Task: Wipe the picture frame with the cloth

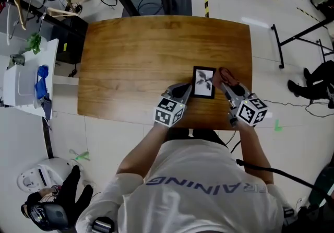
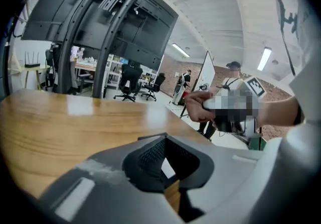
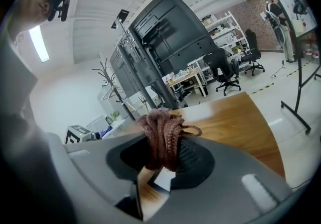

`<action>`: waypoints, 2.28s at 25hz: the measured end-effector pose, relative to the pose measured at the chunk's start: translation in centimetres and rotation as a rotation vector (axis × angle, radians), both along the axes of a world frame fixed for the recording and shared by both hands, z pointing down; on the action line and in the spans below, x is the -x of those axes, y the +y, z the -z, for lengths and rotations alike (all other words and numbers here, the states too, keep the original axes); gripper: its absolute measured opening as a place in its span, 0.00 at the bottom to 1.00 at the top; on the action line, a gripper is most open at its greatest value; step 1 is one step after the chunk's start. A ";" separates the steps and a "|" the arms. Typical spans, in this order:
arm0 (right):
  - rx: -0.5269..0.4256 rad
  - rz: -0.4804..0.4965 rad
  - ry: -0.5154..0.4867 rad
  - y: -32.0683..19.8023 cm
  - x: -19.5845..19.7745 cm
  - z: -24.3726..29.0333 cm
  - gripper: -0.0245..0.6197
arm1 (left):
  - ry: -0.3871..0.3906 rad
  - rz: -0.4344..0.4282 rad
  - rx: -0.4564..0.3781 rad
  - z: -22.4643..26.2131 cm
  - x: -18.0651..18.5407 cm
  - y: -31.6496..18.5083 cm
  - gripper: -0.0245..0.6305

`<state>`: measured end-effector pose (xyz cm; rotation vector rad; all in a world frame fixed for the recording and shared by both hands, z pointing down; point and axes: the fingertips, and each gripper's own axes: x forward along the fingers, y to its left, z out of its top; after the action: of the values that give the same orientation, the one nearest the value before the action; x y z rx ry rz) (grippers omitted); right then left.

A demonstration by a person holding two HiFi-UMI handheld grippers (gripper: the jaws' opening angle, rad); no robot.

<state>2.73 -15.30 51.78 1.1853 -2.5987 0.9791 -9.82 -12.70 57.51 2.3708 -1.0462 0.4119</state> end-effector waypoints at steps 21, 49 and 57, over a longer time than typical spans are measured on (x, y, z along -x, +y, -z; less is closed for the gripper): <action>0.395 0.140 0.052 -3.0 8.6 -12.5 0.22 | -0.096 -0.060 0.253 -9.5 -3.4 3.3 0.05; 0.345 0.036 0.192 -3.0 -1.1 -12.0 0.22 | -0.129 -0.051 0.215 -9.8 -3.2 3.4 0.05; 0.340 0.138 0.088 -1.1 7.2 -11.2 0.22 | -0.090 -0.037 0.216 -9.6 -3.3 3.4 0.05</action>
<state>-4.50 -16.37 62.93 0.9285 -2.2910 1.2443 -6.56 -9.32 67.14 2.1995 -0.9467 0.6184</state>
